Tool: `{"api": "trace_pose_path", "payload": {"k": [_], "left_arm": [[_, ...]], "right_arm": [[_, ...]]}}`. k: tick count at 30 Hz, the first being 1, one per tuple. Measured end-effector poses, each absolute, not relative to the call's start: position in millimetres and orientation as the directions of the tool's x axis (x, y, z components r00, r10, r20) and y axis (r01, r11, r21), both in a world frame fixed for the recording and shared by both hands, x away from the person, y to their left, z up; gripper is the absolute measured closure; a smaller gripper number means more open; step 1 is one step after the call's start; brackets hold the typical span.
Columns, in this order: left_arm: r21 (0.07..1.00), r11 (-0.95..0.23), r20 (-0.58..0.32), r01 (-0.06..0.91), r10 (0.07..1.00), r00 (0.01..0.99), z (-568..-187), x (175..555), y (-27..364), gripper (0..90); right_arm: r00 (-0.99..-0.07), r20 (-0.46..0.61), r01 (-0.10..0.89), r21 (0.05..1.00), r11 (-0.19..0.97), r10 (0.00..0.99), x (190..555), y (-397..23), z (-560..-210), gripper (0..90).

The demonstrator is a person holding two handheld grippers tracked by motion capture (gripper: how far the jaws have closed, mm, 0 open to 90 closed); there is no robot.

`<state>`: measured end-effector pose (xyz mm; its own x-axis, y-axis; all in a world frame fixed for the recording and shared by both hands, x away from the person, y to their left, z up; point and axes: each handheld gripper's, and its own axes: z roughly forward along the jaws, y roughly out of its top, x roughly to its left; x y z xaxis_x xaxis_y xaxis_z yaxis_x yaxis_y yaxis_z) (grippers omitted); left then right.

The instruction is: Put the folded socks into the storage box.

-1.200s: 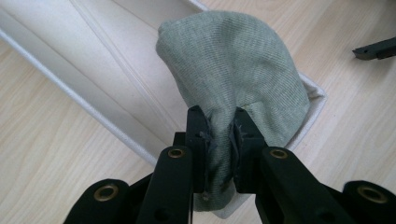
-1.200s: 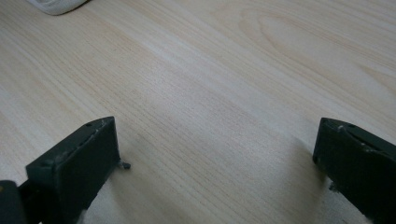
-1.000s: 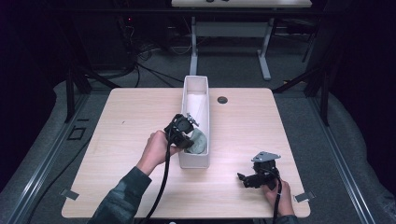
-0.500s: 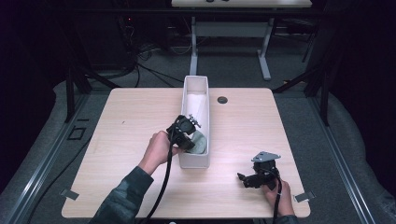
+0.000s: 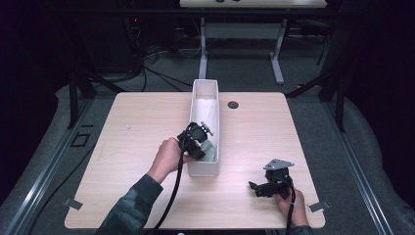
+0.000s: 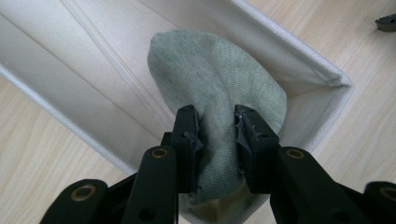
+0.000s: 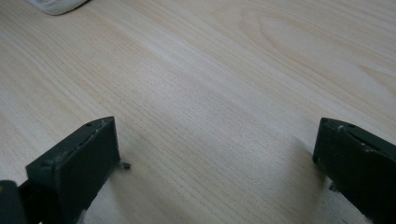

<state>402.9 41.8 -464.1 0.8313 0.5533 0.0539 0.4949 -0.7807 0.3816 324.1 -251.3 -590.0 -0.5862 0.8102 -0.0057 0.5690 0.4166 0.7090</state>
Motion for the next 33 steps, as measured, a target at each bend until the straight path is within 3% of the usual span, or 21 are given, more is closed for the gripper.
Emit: {"api": "trace_pose_path", "payload": {"k": [6,13,18,23,33], "left_arm": [[0.372,-0.782,0.046,0.5,0.554,0.831,-465.2,404.2,42.1,65.3],[0.375,-0.784,0.052,0.495,0.551,0.833,-464.4,403.6,41.9,65.5],[0.371,-0.786,0.038,0.494,0.545,0.838,-465.6,403.5,41.4,76.6],[0.361,-0.793,0.046,0.491,0.541,0.84,-466.2,403.1,38.6,77.4],[0.424,-0.747,0.058,0.512,0.587,0.808,-451.5,401.0,46.5,52.6]], "right_arm": [[-0.585,-0.005,0.57,0.709,0.415,0.811,324.1,-251.2,-590.0,0.0],[-0.585,-0.005,0.57,0.709,0.415,0.811,324.1,-251.2,-590.0,0.0],[-0.587,-0.006,0.569,0.709,0.417,0.81,324.1,-251.3,-590.0,0.0],[-0.585,-0.005,0.57,0.709,0.415,0.811,324.1,-251.2,-590.0,0.0],[-0.586,-0.005,0.569,0.709,0.417,0.81,324.1,-251.3,-590.0,0.0]]}}
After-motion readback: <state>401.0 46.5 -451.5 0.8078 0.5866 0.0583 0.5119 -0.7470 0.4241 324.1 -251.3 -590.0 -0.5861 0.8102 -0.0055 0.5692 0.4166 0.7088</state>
